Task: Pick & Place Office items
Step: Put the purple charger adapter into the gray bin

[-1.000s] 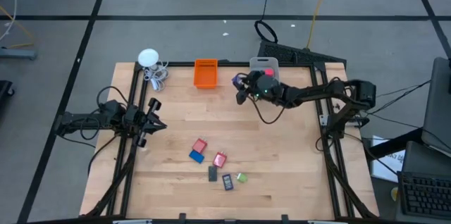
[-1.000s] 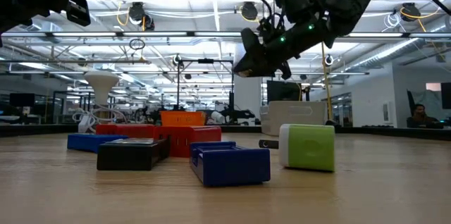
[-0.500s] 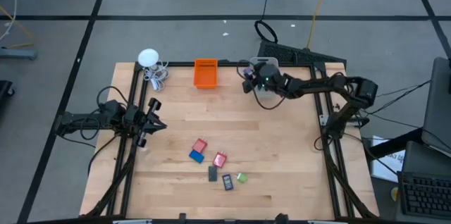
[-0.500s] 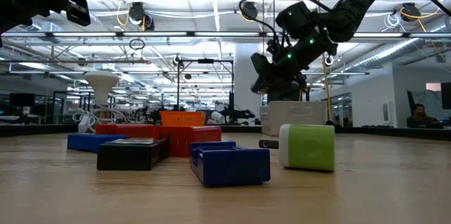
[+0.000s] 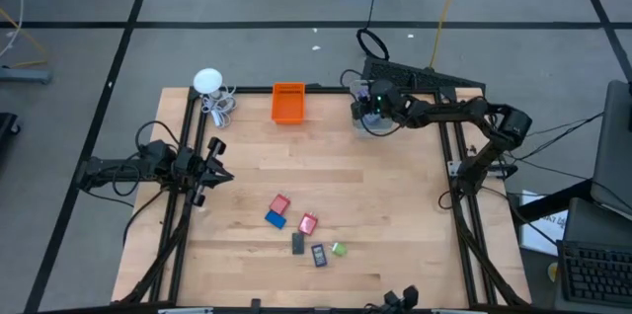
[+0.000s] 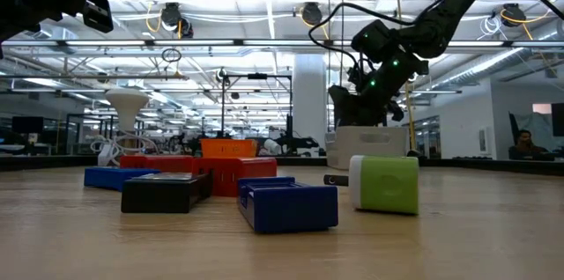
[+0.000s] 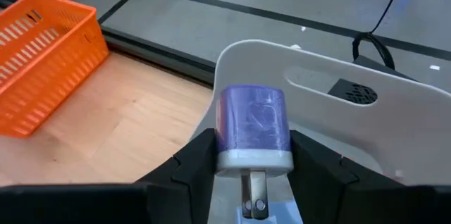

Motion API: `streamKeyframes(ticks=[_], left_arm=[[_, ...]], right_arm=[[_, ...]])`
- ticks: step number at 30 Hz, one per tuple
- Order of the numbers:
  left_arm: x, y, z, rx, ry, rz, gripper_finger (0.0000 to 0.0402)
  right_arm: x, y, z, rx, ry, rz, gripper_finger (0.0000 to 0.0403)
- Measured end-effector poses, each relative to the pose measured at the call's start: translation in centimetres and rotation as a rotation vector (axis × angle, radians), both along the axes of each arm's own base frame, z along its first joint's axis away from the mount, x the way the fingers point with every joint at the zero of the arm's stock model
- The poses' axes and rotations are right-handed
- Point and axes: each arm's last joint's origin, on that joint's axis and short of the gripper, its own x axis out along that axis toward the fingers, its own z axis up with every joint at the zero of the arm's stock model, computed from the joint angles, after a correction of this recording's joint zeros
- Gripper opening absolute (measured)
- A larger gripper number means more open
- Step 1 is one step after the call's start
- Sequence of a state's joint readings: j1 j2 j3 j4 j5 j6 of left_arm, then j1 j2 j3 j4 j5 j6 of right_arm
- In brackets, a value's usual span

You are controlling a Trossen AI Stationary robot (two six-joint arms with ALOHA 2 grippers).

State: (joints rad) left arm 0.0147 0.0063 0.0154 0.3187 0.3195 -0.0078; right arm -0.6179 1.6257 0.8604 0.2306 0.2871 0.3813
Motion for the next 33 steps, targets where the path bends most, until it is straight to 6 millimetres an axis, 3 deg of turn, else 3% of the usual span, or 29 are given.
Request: streamKeyframes(ticks=[21,29,33], left_arm=[[0.00,0.00,0.00,0.000,0.000,0.000,0.0024],[0.00,0.00,0.00,0.000,0.000,0.000,0.0024],[0.00,0.00,-0.01,0.000,0.001,0.000,0.0024]], right_arm=[[-0.17,-0.23,0.00,-0.002,0.002,-0.007,0.0155],[-0.17,-0.23,0.00,-0.002,0.003,-0.006,0.0142],[-0.17,-0.23,0.00,-0.002,0.002,-0.006,0.0158]])
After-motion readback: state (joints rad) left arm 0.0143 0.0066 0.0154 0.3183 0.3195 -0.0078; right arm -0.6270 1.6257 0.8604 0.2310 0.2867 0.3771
